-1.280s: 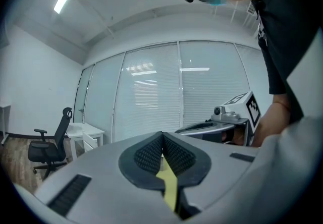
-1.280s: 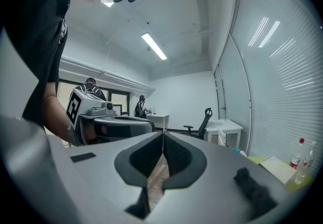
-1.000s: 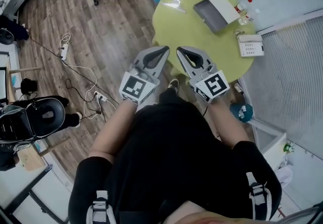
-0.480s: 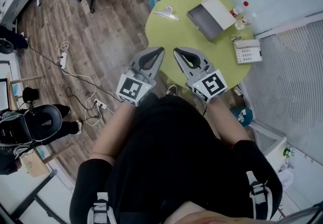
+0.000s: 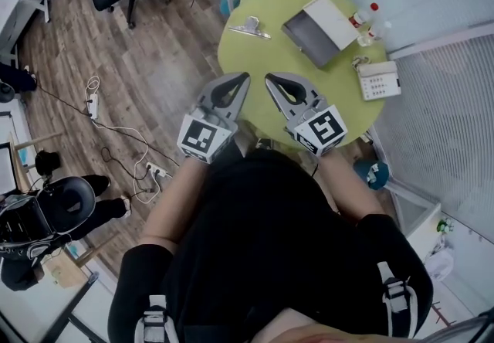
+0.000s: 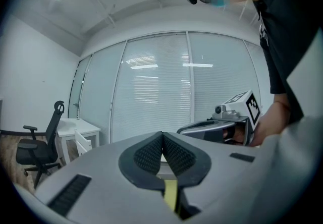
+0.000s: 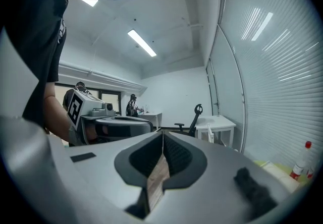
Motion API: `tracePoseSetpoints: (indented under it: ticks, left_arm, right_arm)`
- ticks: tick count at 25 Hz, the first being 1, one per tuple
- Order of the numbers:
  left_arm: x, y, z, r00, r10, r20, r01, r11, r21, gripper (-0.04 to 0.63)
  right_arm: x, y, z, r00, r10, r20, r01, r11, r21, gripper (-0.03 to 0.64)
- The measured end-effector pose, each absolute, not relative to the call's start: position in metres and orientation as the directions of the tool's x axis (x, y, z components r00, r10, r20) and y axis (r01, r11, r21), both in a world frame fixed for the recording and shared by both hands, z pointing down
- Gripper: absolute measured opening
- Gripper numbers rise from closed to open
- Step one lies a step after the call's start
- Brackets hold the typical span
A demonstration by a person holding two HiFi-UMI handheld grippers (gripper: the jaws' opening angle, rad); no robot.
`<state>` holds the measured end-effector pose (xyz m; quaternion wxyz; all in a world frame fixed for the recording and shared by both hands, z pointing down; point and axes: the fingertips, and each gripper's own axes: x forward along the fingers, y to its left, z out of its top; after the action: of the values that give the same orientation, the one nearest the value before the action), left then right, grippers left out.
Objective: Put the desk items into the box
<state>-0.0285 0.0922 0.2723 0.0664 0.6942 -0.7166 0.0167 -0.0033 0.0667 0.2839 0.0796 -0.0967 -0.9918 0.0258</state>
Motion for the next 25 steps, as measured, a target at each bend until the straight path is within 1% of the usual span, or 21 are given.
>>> tracePoseSetpoints:
  ticks: [11, 16, 25]
  left_arm:
    - [-0.118, 0.045, 0.296, 0.165, -0.978, 0.127, -0.982, -0.151, 0.115, 0.009]
    - [-0.162, 0.024, 0.308, 0.250, -0.959, 0.135, -0.964, -0.234, 0.128, 0.009]
    - [-0.216, 0.005, 0.324, 0.373, -0.914, 0.158, -0.927, -0.358, 0.114, 0.009]
  right_arm:
    - [-0.085, 0.015, 0.309, -0.978, -0.010, 0.208, -0.022, 0.998, -0.057, 0.017]
    - [-0.127, -0.001, 0.320, -0.966, -0.095, 0.241, -0.116, 0.991, -0.074, 0.017]
    - [-0.177, -0.015, 0.336, -0.925, -0.229, 0.305, -0.259, 0.964, -0.061, 0.018]
